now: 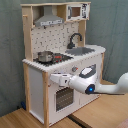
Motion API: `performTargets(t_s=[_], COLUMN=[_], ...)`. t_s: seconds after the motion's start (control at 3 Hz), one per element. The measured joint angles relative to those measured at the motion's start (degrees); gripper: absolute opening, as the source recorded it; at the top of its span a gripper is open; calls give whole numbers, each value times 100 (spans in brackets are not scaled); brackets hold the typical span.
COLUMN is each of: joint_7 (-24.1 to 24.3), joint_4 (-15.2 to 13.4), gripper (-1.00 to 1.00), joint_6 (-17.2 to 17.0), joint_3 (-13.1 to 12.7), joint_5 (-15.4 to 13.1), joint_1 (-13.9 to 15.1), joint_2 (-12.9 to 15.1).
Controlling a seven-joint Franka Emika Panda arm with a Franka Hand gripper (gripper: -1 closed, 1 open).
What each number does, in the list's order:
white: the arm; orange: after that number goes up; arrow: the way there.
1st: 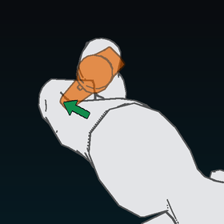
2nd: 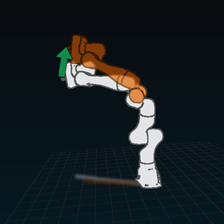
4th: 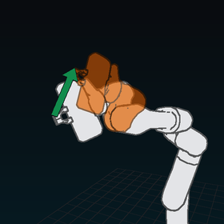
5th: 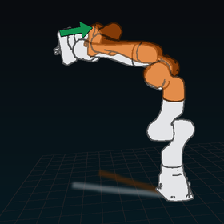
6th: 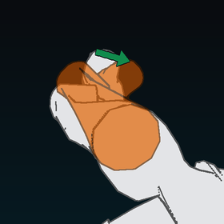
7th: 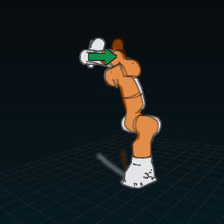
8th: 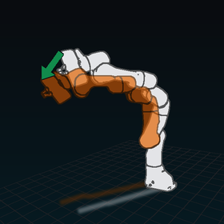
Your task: Play with the kitchen
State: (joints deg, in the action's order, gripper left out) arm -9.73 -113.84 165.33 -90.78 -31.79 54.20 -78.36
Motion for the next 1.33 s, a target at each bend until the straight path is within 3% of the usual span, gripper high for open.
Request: performTargets(t_s=[1.33], joint_7=[2742], joint_4=[-74], gripper=[-100], joint_6=[14], joint_3=[-6], joint_5=[18], joint_1=[-31], joint_2=[8])
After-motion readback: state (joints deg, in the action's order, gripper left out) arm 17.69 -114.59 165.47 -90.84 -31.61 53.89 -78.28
